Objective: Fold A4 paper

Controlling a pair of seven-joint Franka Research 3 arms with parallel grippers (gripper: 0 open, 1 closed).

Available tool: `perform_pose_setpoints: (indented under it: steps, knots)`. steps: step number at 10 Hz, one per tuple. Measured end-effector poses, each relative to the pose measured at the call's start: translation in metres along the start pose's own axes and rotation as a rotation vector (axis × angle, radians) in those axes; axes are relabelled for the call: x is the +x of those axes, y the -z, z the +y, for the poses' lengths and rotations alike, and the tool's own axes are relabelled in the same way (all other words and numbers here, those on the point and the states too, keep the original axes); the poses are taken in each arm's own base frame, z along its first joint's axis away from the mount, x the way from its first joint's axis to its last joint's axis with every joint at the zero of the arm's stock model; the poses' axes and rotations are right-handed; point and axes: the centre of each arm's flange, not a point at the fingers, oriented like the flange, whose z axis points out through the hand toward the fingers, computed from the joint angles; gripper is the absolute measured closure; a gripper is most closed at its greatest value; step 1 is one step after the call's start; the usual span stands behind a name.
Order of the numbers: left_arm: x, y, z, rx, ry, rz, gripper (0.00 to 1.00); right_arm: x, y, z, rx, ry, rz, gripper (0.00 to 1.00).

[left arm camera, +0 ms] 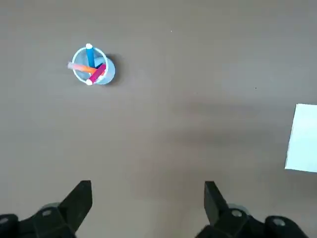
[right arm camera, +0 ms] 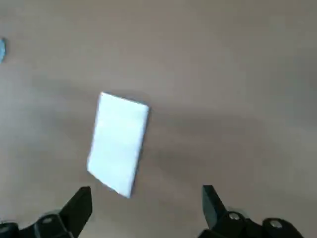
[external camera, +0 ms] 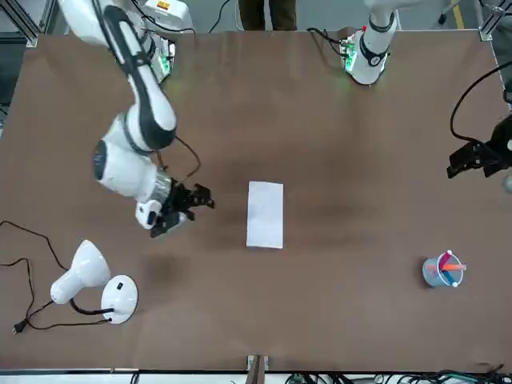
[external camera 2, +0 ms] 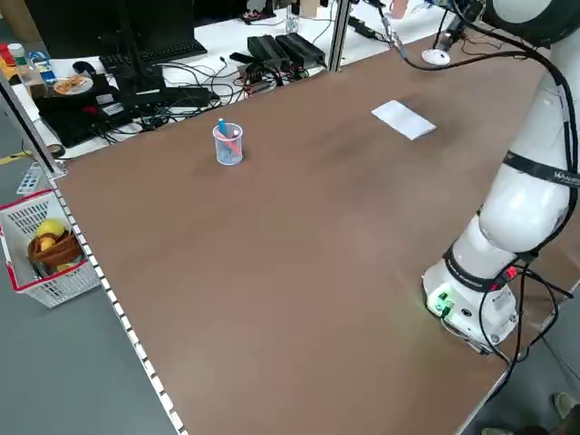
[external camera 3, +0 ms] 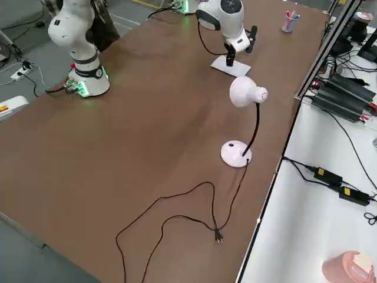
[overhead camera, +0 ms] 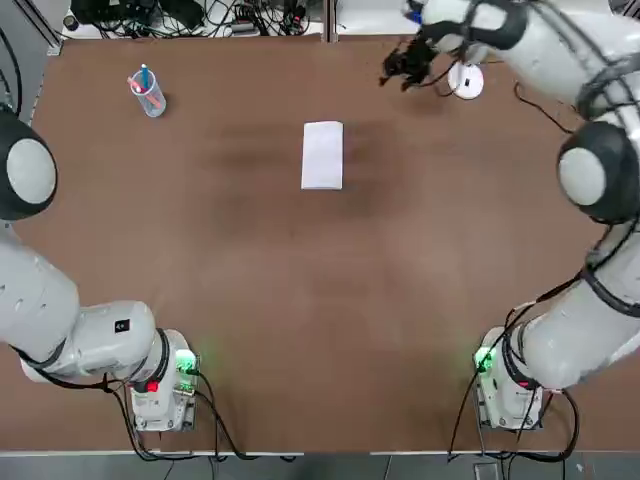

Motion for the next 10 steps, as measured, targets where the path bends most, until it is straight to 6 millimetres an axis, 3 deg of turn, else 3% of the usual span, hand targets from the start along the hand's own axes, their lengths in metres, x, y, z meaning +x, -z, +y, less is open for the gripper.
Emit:
perform_pose_setpoints:
  steps: [2,4,7,9,10]
  knots:
    - [0.001,-0.003,-0.005,0.001,0.012,-0.008,0.00,-0.020,0.103,0.039,-0.123,0.034,-0.047,0.01]
    - [0.001,-0.004,-0.013,0.002,0.025,-0.009,0.00,-0.047,0.182,0.052,-0.241,0.031,-0.120,0.01]
    - [0.001,-0.004,-0.017,0.003,0.031,-0.009,0.00,-0.067,0.269,0.080,-0.377,-0.080,-0.172,0.01]
    - [0.001,-0.003,-0.017,0.003,0.032,-0.008,0.00,-0.078,0.323,0.082,-0.458,-0.147,-0.179,0.01]
    - [0.001,-0.003,-0.017,0.003,0.032,-0.007,0.00,-0.081,0.338,0.079,-0.476,-0.175,-0.163,0.01]
